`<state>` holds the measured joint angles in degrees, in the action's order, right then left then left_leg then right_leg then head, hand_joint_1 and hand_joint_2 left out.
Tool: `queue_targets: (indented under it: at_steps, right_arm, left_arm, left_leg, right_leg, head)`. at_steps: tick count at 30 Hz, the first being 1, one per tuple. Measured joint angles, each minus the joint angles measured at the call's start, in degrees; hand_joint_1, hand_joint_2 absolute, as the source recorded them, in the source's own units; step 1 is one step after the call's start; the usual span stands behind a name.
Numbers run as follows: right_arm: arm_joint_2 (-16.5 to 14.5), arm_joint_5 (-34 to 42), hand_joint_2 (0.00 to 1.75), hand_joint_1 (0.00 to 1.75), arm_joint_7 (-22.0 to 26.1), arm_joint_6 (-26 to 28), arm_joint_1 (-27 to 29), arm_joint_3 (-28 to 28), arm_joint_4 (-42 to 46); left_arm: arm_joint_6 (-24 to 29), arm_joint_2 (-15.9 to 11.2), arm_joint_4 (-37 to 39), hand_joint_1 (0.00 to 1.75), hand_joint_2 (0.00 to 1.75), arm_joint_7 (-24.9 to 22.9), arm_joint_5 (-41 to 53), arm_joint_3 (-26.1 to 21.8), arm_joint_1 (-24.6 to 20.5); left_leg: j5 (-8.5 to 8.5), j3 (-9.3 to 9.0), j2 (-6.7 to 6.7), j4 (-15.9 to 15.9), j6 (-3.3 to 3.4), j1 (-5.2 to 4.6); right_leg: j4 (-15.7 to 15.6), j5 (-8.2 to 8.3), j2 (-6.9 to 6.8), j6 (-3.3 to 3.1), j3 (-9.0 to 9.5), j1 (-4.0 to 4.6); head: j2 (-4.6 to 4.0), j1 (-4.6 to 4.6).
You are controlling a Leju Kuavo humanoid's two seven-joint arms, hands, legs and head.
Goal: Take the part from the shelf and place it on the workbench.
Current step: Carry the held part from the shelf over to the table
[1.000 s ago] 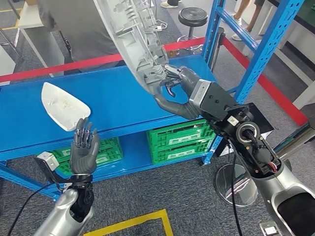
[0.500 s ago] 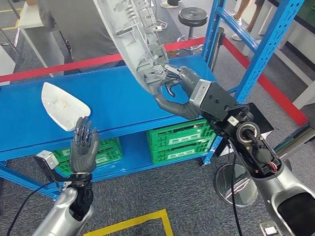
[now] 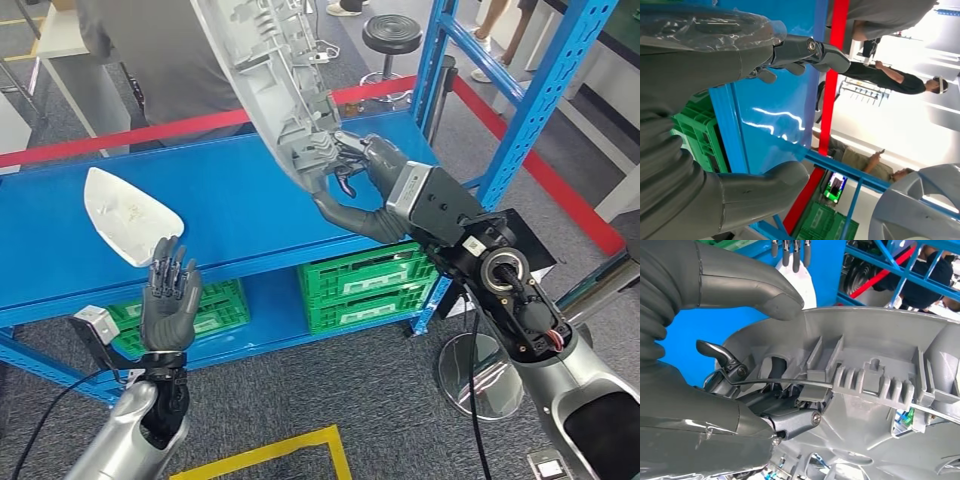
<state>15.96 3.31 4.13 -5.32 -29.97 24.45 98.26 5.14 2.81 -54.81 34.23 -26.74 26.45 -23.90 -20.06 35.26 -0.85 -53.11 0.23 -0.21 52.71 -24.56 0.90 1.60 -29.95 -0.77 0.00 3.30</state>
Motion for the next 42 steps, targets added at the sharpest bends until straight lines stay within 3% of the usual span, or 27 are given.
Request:
queue_targets:
  at_steps: [3, 5, 8, 9, 10, 11, 13, 14, 16, 19, 21, 23, 24, 25, 26, 29, 31, 34, 36, 38, 39, 40, 41, 42]
  right_arm:
    - [0.00, 0.07, 1.75, 1.75, 0.00, 0.01, 0.04, -0.07, 0.28]
    - [0.01, 0.12, 1.75, 1.75, 0.00, 0.01, 0.03, -0.22, 0.52]
    - [-0.02, 0.14, 1.75, 1.75, 0.03, -0.01, 0.15, -0.38, 0.59]
    - [-0.03, 0.14, 1.75, 1.75, 0.02, -0.01, 0.23, -0.41, 0.60]
    - [-0.03, 0.14, 1.75, 1.75, -0.01, -0.01, 0.29, -0.44, 0.60]
    - [-0.03, 0.14, 1.75, 1.75, -0.04, -0.02, 0.32, -0.47, 0.60]
    - [-0.03, 0.15, 1.75, 1.75, -0.08, -0.03, 0.31, -0.48, 0.58]
    - [-0.03, 0.15, 1.75, 1.75, -0.05, -0.04, 0.33, -0.47, 0.60]
    - [-0.03, 0.15, 1.75, 1.75, 0.01, -0.05, 0.37, -0.49, 0.61]
    - [-0.04, 0.14, 1.75, 1.75, 0.00, -0.04, 0.41, -0.55, 0.62]
    - [-0.05, 0.14, 1.75, 1.75, -0.03, -0.04, 0.41, -0.57, 0.63]
    - [-0.07, 0.14, 1.75, 1.75, -0.13, -0.02, 0.41, -0.58, 0.64]
    - [-0.07, 0.11, 1.75, 1.75, -0.22, -0.02, 0.44, -0.58, 0.64]
    - [-0.07, 0.08, 1.75, 1.75, -0.32, -0.01, 0.49, -0.57, 0.64]
    - [-0.07, 0.04, 1.75, 1.75, -0.40, -0.01, 0.53, -0.56, 0.64]
    - [-0.07, -0.01, 1.75, 1.75, -0.48, -0.01, 0.58, -0.61, 0.64]
    - [-0.08, -0.01, 1.75, 1.75, -0.49, 0.00, 0.60, -0.70, 0.64]
    - [-0.09, -0.01, 1.75, 1.75, -0.51, 0.00, 0.61, -0.81, 0.64]
    - [-0.09, -0.01, 1.75, 1.75, -0.52, -0.03, 0.48, -0.85, 0.64]
    - [-0.09, -0.01, 1.75, 1.75, -0.55, -0.07, 0.39, -0.84, 0.64]
    - [-0.09, -0.01, 1.75, 1.75, -0.59, -0.07, 0.39, -0.84, 0.63]
    - [-0.09, -0.01, 1.75, 1.75, -0.66, -0.08, 0.42, -0.83, 0.63]
    - [-0.09, -0.01, 1.75, 1.75, -0.73, -0.08, 0.45, -0.83, 0.62]
    - [-0.09, -0.01, 1.75, 1.75, -0.80, -0.08, 0.43, -0.83, 0.62]
  left_arm:
    - [-0.04, -0.05, -0.04, 0.00, 1.75, 0.03, -0.02, 0.00, -0.11]
    - [-0.13, -0.03, -0.10, 0.00, 1.75, 0.09, -0.05, 0.00, -0.25]
    - [-0.23, 0.04, -0.11, 0.00, 1.75, 0.15, -0.11, 0.00, -0.26]
    - [-0.25, 0.06, -0.11, 0.00, 1.75, 0.15, -0.14, 0.00, -0.12]
    - [-0.26, 0.06, -0.11, 0.00, 1.75, 0.15, -0.16, 0.00, 0.02]
    - [-0.26, 0.06, -0.11, 0.00, 1.75, 0.15, -0.17, 0.00, 0.10]
    - [-0.26, 0.05, -0.12, 0.00, 1.75, 0.15, -0.19, 0.00, 0.10]
    - [-0.27, 0.04, -0.13, 0.00, 1.75, 0.15, -0.19, 0.01, 0.05]
    - [-0.31, -0.02, -0.16, 0.00, 1.75, 0.19, -0.19, 0.03, 0.02]
    - [-0.33, -0.11, -0.19, 0.00, 1.75, 0.22, -0.19, 0.04, 0.13]
    - [-0.33, -0.17, -0.24, 0.00, 1.75, 0.20, -0.19, 0.04, 0.11]
    - [-0.31, -0.21, -0.27, 0.00, 1.75, 0.11, -0.27, 0.04, 0.16]
    - [-0.26, -0.25, -0.27, 0.00, 1.75, 0.00, -0.31, 0.04, 0.25]
    - [-0.19, -0.28, -0.29, 0.00, 1.75, -0.11, -0.34, 0.04, 0.35]
    - [-0.11, -0.33, -0.33, 0.00, 1.75, -0.21, -0.34, 0.04, 0.43]
    - [-0.03, -0.43, -0.84, 0.00, 1.75, -0.26, -0.31, 0.04, 0.30]
    - [-0.02, -0.51, -1.26, 0.00, 1.75, -0.26, -0.27, 0.04, 0.04]
    - [0.03, -0.60, -1.40, 0.00, 1.75, -0.35, -0.19, 0.04, 0.06]
    - [0.07, -0.51, -1.46, 0.00, 1.75, -0.50, -0.10, 0.04, 0.18]
    - [0.09, -0.44, -1.53, 0.00, 1.75, -0.67, -0.06, 0.04, 0.40]
    - [0.10, -0.44, -1.55, 0.00, 1.75, -0.75, -0.05, 0.04, 0.60]
    - [0.11, -0.44, -1.56, 0.00, 1.75, -0.81, -0.05, 0.04, 0.85]
    - [0.12, -0.45, -1.56, 0.00, 1.75, -0.85, -0.05, 0.04, 1.06]
    - [0.14, -0.45, -1.59, 0.00, 1.75, -0.86, -0.05, 0.04, 1.20]
  left_leg:
    - [0.02, -0.41, 0.06, 0.52, 0.95, 0.11]
    - [0.40, -1.29, 0.25, 1.71, 1.33, 0.65]
    - [0.53, -1.66, 0.39, 2.12, 1.45, 1.01]
    - [0.48, -1.66, 0.39, 2.02, 1.37, 1.10]
    - [0.37, -1.63, 0.37, 1.81, 1.19, 1.27]
    - [0.16, -1.58, 0.34, 1.44, 0.88, 1.53]
    - [-0.49, -1.21, 0.17, 0.11, -0.12, 2.03]
    - [-0.75, -0.80, 0.06, -0.81, -0.69, 2.08]
    - [-0.67, 0.07, -0.19, -1.86, -1.62, 1.94]
    - [-0.70, 0.94, -0.15, -2.47, -2.31, 2.13]
    - [-4.09, 2.97, 0.24, -7.09, -2.37, 2.16]
    - [-9.00, 6.30, 0.48, -15.58, -2.24, 1.92]
    - [-10.54, 7.42, 0.47, -18.91, -2.06, 1.72]
    - [-11.07, 7.59, 0.47, -20.30, -1.71, 1.45]
    - [-10.62, 6.56, 0.46, -19.28, -1.13, 1.11]
    - [-7.18, -1.13, 0.45, -7.37, 2.08, -0.62]
    - [-6.09, -3.46, 0.41, -3.15, 3.41, -1.54]
    - [-4.53, -3.32, 0.42, -1.70, 3.32, -1.48]
    - [-3.06, -3.07, 0.59, -0.26, 3.04, -0.85]
    - [-2.05, -2.23, 0.69, 0.10, 2.90, -0.58]
    - [-1.64, -1.69, 0.70, 0.05, 2.79, -0.52]
    - [-1.24, -1.06, 0.72, -0.07, 2.66, -0.45]
    - [-0.85, -0.36, 0.72, -0.28, 2.48, -0.34]
    - [-0.52, 0.37, 0.72, -0.61, 2.25, -0.18]
  right_leg:
    - [-0.14, -0.14, -0.01, 0.45, 0.22, -0.06]
    - [2.39, -1.90, -0.14, 0.70, -0.75, 0.06]
    - [13.84, -7.27, -0.28, 1.39, -6.31, -0.30]
    - [16.68, -7.95, -0.31, 1.69, -7.80, -0.56]
    - [17.33, -7.43, -0.36, 2.00, -8.27, -0.87]
    - [15.57, -5.80, -0.44, 2.38, -7.56, -1.21]
    - [7.98, -1.76, -0.48, 3.41, -4.07, -1.94]
    - [5.05, -0.52, -0.26, 3.52, -2.82, -2.16]
    - [3.50, -0.10, 0.26, 2.91, -2.49, -2.12]
    - [4.11, 0.55, 0.34, 1.23, -3.49, -1.94]
    - [4.07, 1.14, 0.22, 0.29, -4.16, -1.83]
    - [4.07, 1.69, 0.12, -0.41, -4.97, -1.41]
    - [4.07, 1.96, 0.08, -0.67, -5.36, -1.11]
    - [4.07, 2.25, 0.05, -0.88, -5.74, -0.78]
    - [4.06, 2.57, 0.05, -1.03, -6.10, -0.40]
    - [3.98, 3.55, 0.03, -1.21, -6.86, 0.43]
    - [3.83, 4.11, -0.06, -0.88, -7.03, 0.30]
    - [3.39, 4.71, -0.06, 0.02, -7.35, 0.30]
    - [5.99, 1.78, -0.10, 0.52, -8.47, 0.44]
    - [12.88, -3.70, -0.28, 1.01, -10.27, 0.15]
    - [16.33, -5.67, -0.34, 1.28, -10.87, -0.01]
    - [18.41, -6.50, -0.41, 1.57, -10.76, -0.18]
    - [18.47, -6.21, -0.47, 1.85, -9.70, -0.35]
    - [16.38, -5.06, -0.54, 2.13, -7.65, -0.54]
  head:
    - [0.00, -0.20]
    - [0.00, -0.02]
    - [0.00, 0.50]
    - [0.00, 0.62]
    - [0.00, 0.70]
    - [0.00, 0.78]
    - [0.00, 1.03]
    - [0.00, 1.23]
    - [0.00, 1.21]
    - [0.00, 0.45]
    - [0.00, 0.02]
    - [0.00, -0.28]
    - [0.00, -0.35]
    - [0.00, -0.40]
    - [0.00, -0.44]
    - [0.00, -0.32]
    - [0.00, -0.17]
    - [0.00, -0.29]
    - [0.00, -0.04]
    - [0.00, 0.40]
    - [0.00, 0.51]
    - [0.00, 0.59]
    - [0.00, 0.62]
    - [0.00, 0.66]
